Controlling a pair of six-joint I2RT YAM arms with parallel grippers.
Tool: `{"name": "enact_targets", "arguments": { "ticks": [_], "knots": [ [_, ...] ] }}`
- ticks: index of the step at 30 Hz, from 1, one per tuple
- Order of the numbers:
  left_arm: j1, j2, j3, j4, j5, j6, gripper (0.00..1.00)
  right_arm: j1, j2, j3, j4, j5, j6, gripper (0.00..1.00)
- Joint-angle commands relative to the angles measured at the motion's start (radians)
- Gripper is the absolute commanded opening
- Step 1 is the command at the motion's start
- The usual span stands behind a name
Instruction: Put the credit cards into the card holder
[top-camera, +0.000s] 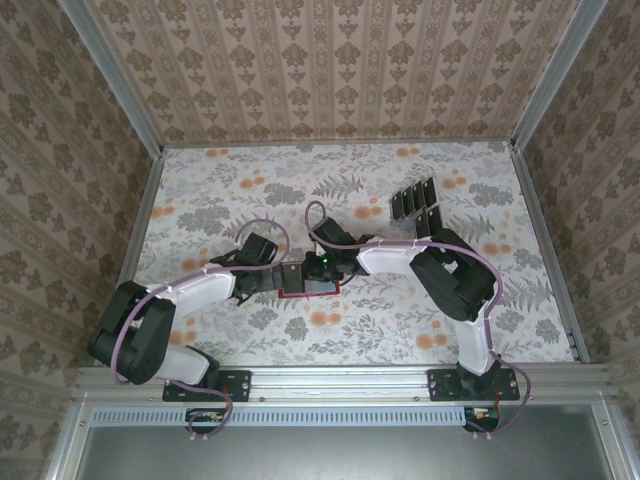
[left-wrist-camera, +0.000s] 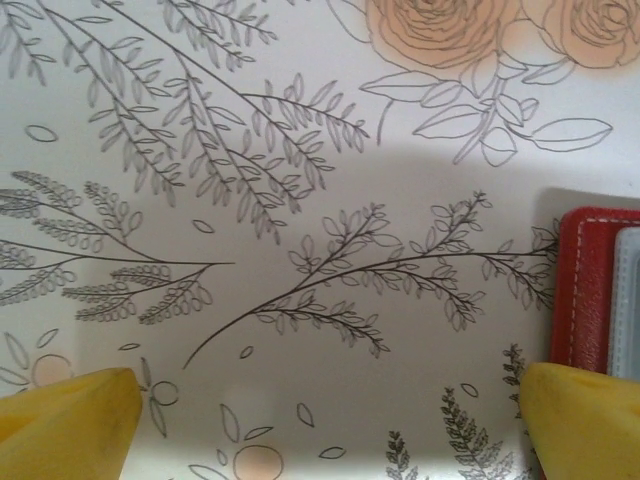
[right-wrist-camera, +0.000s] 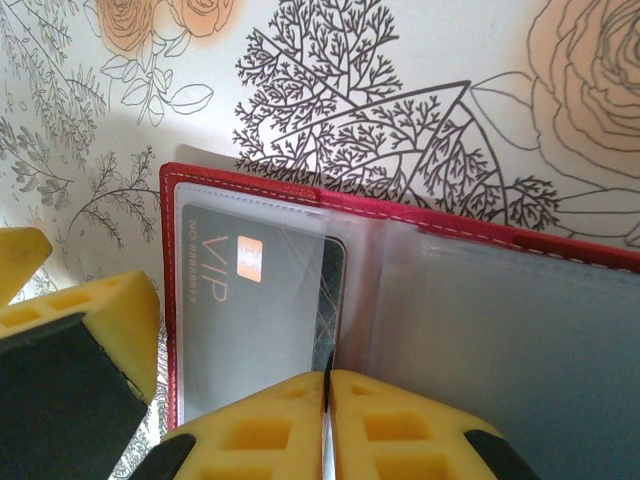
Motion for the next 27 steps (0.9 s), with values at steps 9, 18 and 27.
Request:
{"name": "enact_targets", "arguments": {
  "ticks": [9,18,27],
  "knots": [
    [0.026,0.025,-0.003,-0.029,-0.028,-0.039,1.00,0.010,0.027,0.015,0.022,-0.036,0.025,0.15],
    [0.029,0.023,0.000,-0.027,-0.023,-0.023,1.00,0.009,0.044,0.015,0.060,-0.084,0.038,0.19],
    [0.029,-0.073,0.020,-0.056,-0.012,0.007,1.00,-0.029,-0.119,-0.023,0.012,-0.069,-0.006,0.40]
  ]
}}
